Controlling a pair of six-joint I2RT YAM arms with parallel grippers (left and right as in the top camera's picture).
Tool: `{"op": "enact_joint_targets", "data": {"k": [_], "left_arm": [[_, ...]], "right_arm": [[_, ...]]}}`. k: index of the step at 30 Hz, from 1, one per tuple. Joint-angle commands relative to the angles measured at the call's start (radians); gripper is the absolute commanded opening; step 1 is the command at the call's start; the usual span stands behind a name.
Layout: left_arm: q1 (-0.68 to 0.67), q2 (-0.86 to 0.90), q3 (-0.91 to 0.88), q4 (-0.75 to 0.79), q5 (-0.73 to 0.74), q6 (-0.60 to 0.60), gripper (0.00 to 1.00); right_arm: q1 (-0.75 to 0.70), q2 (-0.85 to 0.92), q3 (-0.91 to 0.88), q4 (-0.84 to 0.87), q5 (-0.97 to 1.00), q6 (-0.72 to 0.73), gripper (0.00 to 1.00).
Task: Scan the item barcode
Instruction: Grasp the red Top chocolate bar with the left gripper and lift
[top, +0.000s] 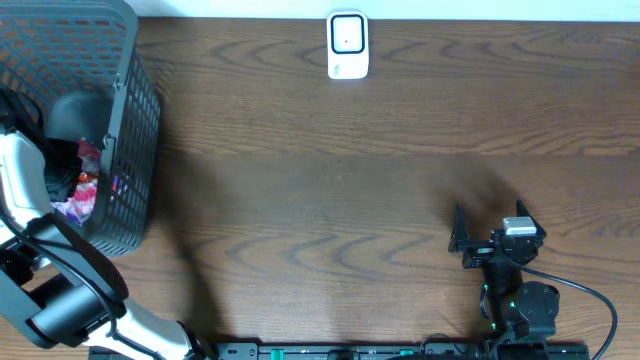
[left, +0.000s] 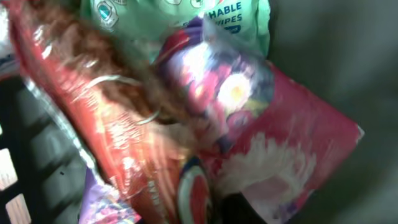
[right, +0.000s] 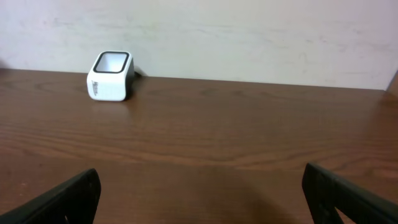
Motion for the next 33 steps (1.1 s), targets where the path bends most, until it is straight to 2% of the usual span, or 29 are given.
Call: {"op": "enact_joint_targets", "data": {"k": [1, 9, 11, 14, 17, 19, 21, 22, 27, 33], "left_arm": [[-0.001, -0.035, 0.007, 0.006, -0.008, 0.019, 0.24], [-0.001, -0.096, 0.008, -0.022, -0.005, 0.019, 0.23], [-0.001, -0.125, 0.008, -0.030, -0.005, 0.018, 0.08], [-0.001, -0.186, 0.008, -0.028, -0.005, 0.014, 0.07], [-0.001, -0.258, 0.008, -0.027, -0.005, -0.040, 0.08], [-0.001, -0.299, 0.008, -0.027, -0.005, -0.068, 0.15], [-0.001, -0.330, 0.008, -0.027, -0.005, -0.070, 0.13], [-0.001, -0.350, 0.008, -0.029, -0.003, -0.070, 0.08], [-0.001, -0.375, 0.008, -0.040, 0.101, -0.070, 0.07], [-0.001, -0.440, 0.008, -0.006, 0.112, -0.070, 0.07]], "right_arm": [[0.005, -0.005, -0.002, -0.003, 0.001, -0.004, 0.99], [0.005, -0.005, -0.002, -0.004, 0.001, -0.004, 0.99], [0.005, -0.005, -0.002, -0.004, 0.001, -0.004, 0.99], [0.005, -0.005, -0.002, -0.004, 0.001, -0.004, 0.99], [0.005, -0.005, -0.002, -0.004, 0.001, -0.004, 0.99], [0.005, -0.005, -0.002, -0.004, 0.001, -0.004, 0.99], [0.005, -0.005, -0.002, -0.004, 0.001, -0.004, 0.99], [0.005, -0.005, -0.002, -0.004, 0.001, -0.004, 0.99], [0.005, -0.005, -0.002, -0.004, 0.001, -0.004, 0.99], [0.005, -0.005, -0.002, -0.004, 0.001, -0.004, 0.99]]}}
